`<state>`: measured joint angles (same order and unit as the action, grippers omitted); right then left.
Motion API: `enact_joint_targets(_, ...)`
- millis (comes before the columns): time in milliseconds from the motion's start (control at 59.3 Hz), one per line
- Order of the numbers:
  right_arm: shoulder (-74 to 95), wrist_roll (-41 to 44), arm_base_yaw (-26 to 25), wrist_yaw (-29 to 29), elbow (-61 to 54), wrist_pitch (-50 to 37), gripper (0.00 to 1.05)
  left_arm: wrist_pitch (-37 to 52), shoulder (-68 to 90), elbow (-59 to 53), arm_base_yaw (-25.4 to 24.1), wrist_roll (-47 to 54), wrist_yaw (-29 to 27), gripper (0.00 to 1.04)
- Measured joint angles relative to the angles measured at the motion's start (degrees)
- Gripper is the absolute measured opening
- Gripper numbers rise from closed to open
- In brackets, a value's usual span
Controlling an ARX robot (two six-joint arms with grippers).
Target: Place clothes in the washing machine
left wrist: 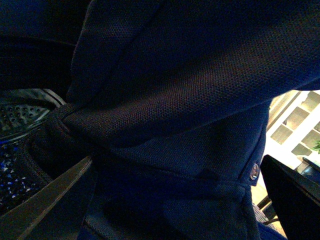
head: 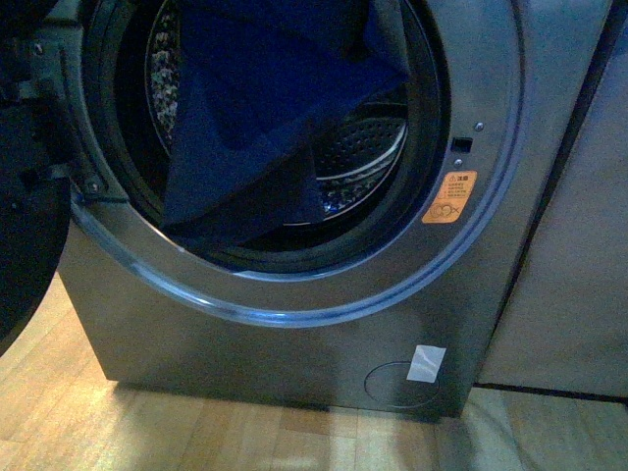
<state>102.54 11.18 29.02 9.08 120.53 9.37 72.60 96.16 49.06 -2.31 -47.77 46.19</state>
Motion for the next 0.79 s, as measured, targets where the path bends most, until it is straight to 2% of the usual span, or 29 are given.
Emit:
enact_joint_targets(421, 0.0, 0.0, 0.0, 0.0, 0.0, 0.0, 0.12, 5.4, 4.5, 10.6, 6.5, -4.8, -7.3, 0.98)
enact_joint_targets(573, 0.0, 0.0, 0.0, 0.0, 0.0, 0.0, 0.12, 7.0, 3.2, 10.6, 10.1, -4.4, -6.7, 0.98)
enact_joint_targets(792, 0.0, 0.0, 0.0, -0.2, 0.0, 0.0, 0.12, 5.5, -1.4, 8.5, 16.0, 2.0, -6.1, 0.98)
